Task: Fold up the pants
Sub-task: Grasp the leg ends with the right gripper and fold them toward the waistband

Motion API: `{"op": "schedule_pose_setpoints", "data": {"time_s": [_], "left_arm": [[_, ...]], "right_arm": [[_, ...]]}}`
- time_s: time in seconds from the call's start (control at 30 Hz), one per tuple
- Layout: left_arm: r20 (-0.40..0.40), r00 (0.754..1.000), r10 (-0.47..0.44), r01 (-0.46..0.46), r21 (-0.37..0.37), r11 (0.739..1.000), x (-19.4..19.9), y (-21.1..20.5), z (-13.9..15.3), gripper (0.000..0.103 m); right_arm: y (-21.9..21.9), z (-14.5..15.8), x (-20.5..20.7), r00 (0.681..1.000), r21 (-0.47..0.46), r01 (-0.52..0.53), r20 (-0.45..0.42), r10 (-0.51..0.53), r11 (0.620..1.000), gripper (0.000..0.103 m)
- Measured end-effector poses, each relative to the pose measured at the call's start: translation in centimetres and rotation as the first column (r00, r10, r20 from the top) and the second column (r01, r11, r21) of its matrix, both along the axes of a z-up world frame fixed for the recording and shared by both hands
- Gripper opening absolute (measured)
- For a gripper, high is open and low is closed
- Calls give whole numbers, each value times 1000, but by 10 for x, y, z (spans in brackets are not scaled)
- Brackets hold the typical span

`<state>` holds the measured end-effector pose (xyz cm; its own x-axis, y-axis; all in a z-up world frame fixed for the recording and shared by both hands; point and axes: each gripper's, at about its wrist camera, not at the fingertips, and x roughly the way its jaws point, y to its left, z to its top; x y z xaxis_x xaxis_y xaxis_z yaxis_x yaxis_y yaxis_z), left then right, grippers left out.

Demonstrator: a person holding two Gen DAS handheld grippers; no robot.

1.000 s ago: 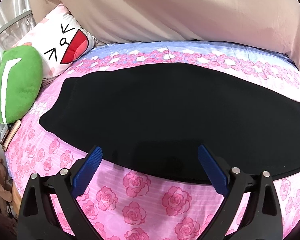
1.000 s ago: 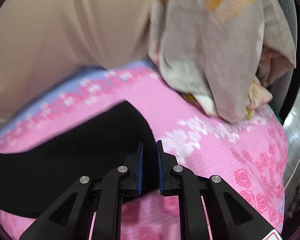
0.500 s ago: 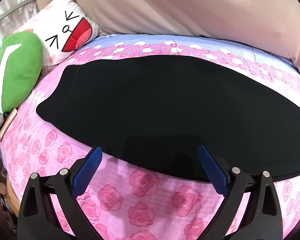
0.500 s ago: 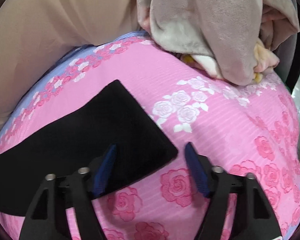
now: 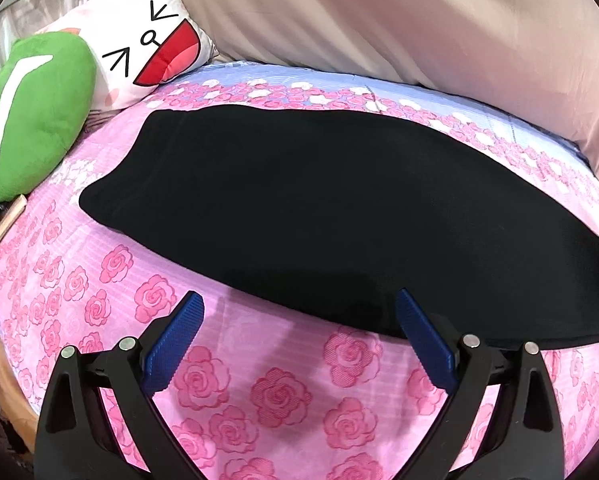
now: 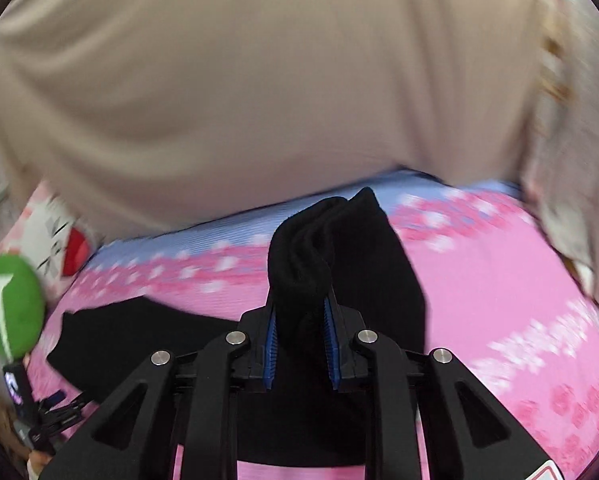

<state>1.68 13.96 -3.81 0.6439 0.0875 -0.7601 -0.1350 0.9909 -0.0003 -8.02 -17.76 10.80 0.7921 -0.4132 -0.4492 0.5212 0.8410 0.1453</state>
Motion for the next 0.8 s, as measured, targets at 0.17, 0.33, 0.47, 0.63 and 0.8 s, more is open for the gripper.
{"op": "schedule_pose_setpoints", "data": {"time_s": [0.17,0.33,0.47,0.63,0.8], "left_arm": [[16,1000,0,1,-33,999,-9,16,2,94],[31,999,10,-8,-72,997,-17,35,2,94],[33,999,16,-13,-90,996,-21,44,0,94],[34,999,28,-25,-99,995,-22,52,-1,94],[25,998,52,-49,-119,992,-17,55,-2,95]], "right_arm": [[86,-18,98,976,-60,-199,-106,192,978,19],[140,-78,168,928,-30,-299,-241,283,954,20],[155,-138,202,878,51,-317,-362,314,947,31],[167,-126,173,879,24,-364,-322,352,931,50],[116,-83,94,953,-34,-224,-219,211,974,71]]}}
